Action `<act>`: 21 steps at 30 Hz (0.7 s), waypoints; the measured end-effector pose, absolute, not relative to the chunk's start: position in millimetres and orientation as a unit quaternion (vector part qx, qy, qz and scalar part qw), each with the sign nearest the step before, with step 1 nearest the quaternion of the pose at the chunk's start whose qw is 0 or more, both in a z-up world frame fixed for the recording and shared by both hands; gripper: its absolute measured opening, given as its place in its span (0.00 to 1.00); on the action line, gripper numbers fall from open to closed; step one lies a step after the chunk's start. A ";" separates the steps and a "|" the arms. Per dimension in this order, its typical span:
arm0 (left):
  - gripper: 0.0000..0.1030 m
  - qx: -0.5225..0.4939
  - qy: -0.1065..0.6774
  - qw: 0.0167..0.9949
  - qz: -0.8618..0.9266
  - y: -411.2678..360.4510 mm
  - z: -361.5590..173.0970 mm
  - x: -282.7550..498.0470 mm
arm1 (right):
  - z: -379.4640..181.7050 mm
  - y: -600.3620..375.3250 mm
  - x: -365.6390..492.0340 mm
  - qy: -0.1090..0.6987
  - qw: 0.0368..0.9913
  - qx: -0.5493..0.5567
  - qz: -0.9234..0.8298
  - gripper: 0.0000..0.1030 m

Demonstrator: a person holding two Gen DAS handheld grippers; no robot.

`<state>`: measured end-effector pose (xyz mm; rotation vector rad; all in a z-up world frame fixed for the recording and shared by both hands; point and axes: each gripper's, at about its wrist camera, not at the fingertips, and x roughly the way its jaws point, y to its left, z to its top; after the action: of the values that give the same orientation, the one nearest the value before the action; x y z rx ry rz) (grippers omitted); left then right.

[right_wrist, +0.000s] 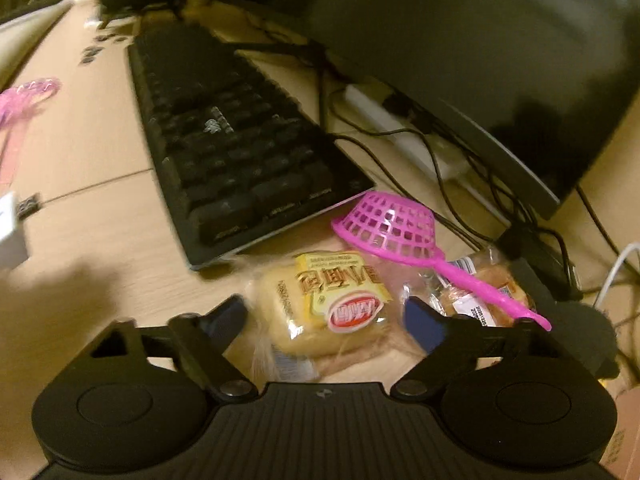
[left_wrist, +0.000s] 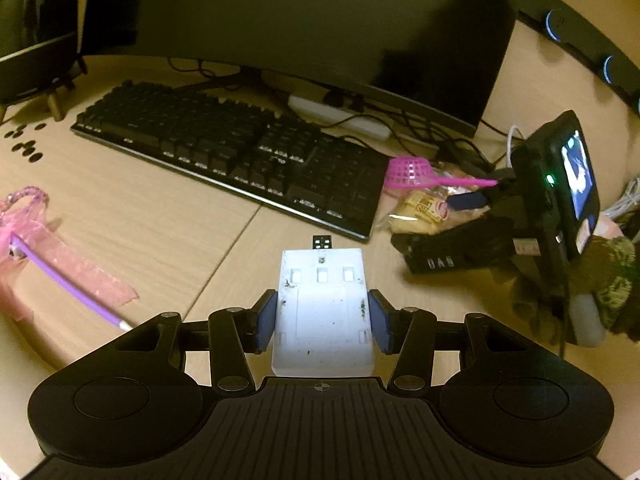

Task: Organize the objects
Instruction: 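Grasp the white battery box with left tool while right grasps bread packet, then carry the white box into the pink box while right drops bread in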

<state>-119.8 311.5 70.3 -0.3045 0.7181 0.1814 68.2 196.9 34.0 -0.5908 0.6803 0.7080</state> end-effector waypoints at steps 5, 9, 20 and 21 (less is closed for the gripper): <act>0.51 -0.141 0.343 0.927 0.048 306.3 73.8 -108.2 | 52.9 167.8 39.5 0.336 0.838 -0.266 0.338 0.68; 0.51 -0.134 0.330 0.935 0.005 282.0 68.6 -93.1 | 48.6 121.2 -7.5 0.332 0.810 -0.341 0.343 0.68; 0.51 -0.158 0.337 0.928 0.035 228.4 101.5 -51.1 | 79.0 -12.8 -22.8 0.429 0.882 -0.057 0.186 1.00; 0.51 -0.140 0.342 0.929 0.033 222.1 103.0 -50.2 | 74.0 -14.6 -21.0 0.435 0.886 -0.030 0.158 1.00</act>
<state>-50.2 222.1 103.0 -0.2873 0.7000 0.0671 -21.0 -14.6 74.0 -0.0634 0.9057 0.3295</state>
